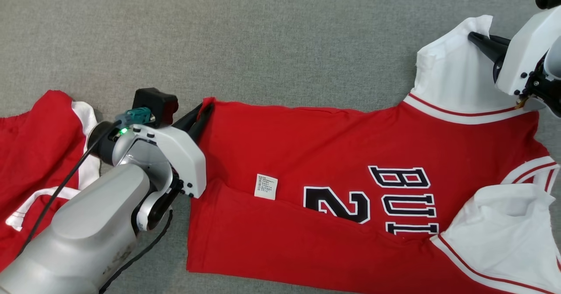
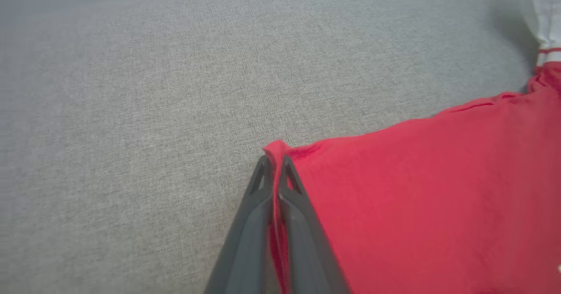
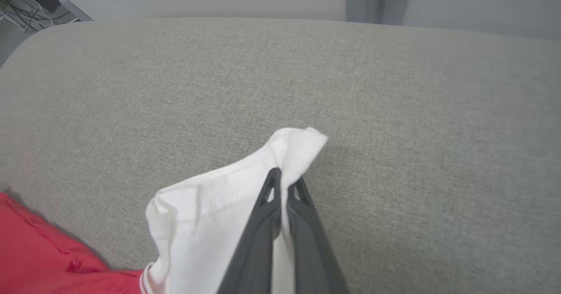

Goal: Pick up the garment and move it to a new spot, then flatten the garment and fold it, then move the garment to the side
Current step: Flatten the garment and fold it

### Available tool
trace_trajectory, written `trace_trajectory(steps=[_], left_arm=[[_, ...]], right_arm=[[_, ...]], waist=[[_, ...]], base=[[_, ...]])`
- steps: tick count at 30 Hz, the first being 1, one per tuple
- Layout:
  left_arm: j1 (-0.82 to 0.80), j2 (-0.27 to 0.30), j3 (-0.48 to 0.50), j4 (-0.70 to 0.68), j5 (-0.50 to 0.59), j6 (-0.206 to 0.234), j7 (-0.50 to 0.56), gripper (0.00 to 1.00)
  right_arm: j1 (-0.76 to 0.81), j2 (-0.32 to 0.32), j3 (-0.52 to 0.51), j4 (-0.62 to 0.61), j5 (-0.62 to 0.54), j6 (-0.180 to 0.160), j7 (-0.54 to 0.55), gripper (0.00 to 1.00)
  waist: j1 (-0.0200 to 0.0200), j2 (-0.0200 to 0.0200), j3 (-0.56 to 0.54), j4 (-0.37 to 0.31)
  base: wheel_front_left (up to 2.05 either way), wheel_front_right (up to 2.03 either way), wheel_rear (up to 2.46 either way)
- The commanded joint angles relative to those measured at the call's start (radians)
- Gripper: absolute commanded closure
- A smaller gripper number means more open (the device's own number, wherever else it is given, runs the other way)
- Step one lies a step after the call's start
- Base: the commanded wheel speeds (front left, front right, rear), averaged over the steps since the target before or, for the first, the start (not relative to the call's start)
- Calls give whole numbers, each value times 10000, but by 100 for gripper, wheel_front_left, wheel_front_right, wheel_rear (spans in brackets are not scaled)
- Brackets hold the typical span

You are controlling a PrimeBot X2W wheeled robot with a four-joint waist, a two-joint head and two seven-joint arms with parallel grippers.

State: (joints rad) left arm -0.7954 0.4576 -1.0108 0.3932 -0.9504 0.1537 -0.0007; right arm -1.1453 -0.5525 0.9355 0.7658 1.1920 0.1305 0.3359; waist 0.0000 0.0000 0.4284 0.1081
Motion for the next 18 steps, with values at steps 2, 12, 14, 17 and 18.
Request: trace_trajectory(steps=[2,12,14,17,18], left_arm=[[197,140,55,0,-100,-17,-29,100],[878,823,227,-487,-741,-236,259,100],[1011,979,294,-643,-958,-402,360,100],[1154,1278,381,-827,-1303,-657,608,100],[1172,1397,412,-858,-1398,-712,680,100]], right_arm=[[134,-111,71,-63,143,7,-315,100],[873,-394,575,-811,1191,7,-190,100],[974,-486,633,-1039,1424,7,-114,100],[1120,-667,727,-1283,1639,7,-104,100],[1160,-727,794,-1294,1665,7,-91,100]], waist=[[0,0,-270,-128],[0,0,-1131,-587],[0,0,-1283,-678],[0,0,-1495,-818],[0,0,-1562,-868]], base=[[0,0,0],[0,0,0],[0,0,0],[0,0,0],[0,0,0]])
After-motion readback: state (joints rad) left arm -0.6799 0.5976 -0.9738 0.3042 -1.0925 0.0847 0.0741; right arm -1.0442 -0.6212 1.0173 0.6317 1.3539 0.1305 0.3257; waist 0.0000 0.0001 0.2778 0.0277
